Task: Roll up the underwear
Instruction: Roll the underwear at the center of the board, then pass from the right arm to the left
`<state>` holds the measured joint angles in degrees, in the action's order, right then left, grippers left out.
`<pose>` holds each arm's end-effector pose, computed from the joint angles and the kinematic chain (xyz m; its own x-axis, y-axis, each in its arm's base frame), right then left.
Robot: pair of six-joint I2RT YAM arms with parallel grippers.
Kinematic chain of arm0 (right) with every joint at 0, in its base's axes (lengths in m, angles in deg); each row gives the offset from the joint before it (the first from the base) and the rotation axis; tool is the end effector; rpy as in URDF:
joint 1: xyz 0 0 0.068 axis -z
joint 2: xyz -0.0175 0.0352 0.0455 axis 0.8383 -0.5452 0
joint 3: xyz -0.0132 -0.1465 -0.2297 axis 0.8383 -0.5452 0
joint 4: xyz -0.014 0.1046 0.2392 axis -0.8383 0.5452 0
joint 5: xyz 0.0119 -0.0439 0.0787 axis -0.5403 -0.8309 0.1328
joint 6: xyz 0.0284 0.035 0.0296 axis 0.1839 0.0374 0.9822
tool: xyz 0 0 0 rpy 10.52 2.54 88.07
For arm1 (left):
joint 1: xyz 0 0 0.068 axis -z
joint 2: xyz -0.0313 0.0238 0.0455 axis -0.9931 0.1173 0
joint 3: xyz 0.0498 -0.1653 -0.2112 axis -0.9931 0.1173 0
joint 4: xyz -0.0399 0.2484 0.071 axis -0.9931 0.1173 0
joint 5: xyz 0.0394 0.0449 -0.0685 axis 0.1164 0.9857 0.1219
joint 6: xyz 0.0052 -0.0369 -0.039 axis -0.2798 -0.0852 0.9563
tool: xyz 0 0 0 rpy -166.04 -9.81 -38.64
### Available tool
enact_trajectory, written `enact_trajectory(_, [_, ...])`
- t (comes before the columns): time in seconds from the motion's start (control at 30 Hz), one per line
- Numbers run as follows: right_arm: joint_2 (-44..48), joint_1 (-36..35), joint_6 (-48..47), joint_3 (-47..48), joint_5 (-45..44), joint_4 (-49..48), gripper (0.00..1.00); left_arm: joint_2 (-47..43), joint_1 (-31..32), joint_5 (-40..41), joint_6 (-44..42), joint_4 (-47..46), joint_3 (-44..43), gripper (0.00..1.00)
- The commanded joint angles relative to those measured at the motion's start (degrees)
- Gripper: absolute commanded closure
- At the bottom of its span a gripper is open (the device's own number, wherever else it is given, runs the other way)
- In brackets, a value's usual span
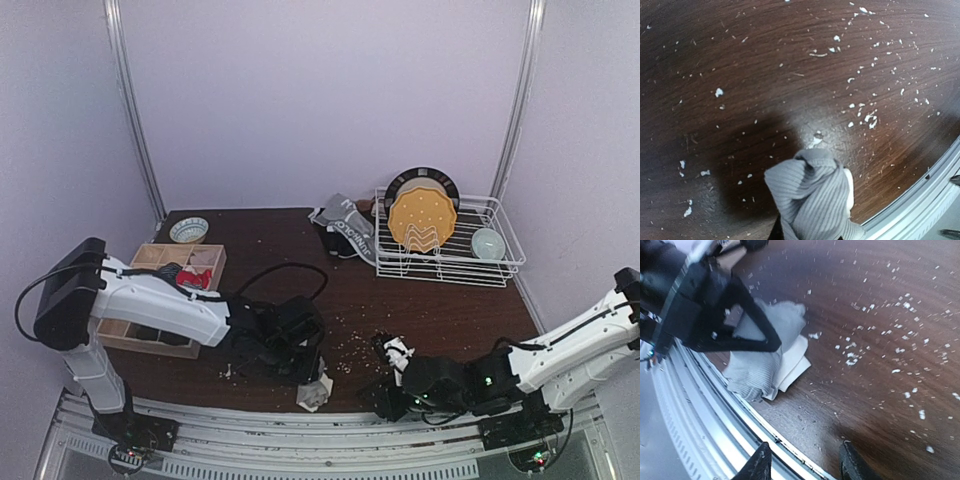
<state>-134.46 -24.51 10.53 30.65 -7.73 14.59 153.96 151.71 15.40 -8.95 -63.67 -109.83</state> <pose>0.0462 0.2437 0.1686 -0.6805 -0.1953 -0.7062 -0.6274 0.6533 0.4239 0.1254 -0.3177 0.1572 -0.9317 0.2342 -0.2777 0.3252 0.8785 -0.3501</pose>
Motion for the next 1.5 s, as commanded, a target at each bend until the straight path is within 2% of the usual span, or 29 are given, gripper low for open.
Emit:
enact_trajectory(0.0, [-8.2,0.0,-0.5,3.7,2.6,-7.4,0.56,4.1,-0.3,0.6,-2.6,5.1,-2.5,1.00])
enact_trajectory(0.27, [-17.8,0.6,-1.1,9.0,2.8,-13.9,0.63,4.9,-0.3,-0.5,-2.8,5.2,-3.9,1.00])
enact_trajectory(0.5, [-25.6,1.8,0.6,11.7,3.8,-12.5,0.87,4.3,-0.4,-1.8,-2.7,3.8,-3.0,1.00])
enact_trajectory(0.73, [-31.2,2.3,3.8,11.2,3.8,-11.5,0.96,2.9,-0.3,-2.8,-2.9,2.9,-1.7,1.00])
enact_trajectory(0.77, [-31.6,2.3,4.4,10.7,3.8,-11.7,0.97,2.1,-0.3,-2.8,-2.9,2.6,-1.1,0.94])
enact_trajectory(0.9, [-32.9,2.6,5.7,9.6,4.4,-12.7,0.98,-2.0,-0.3,-3.6,-3.1,0.2,2.2,0.58])
enact_trajectory(1.0, [-33.4,2.9,5.8,9.5,4.7,-13.0,0.99,-4.6,-0.3,-4.2,-3.2,-0.8,4.5,0.43])
enact_trajectory(1.2, [-34.8,3.6,6.0,9.7,5.9,-14.5,1.00,-9.7,-0.4,-5.5,-3.0,-5.4,9.5,0.34])
enact_trajectory(1.47, [-35.6,3.9,5.9,10.1,6.9,-15.3,1.00,-11.0,-2.5,-8.8,-3.0,-13.6,14.0,0.32])
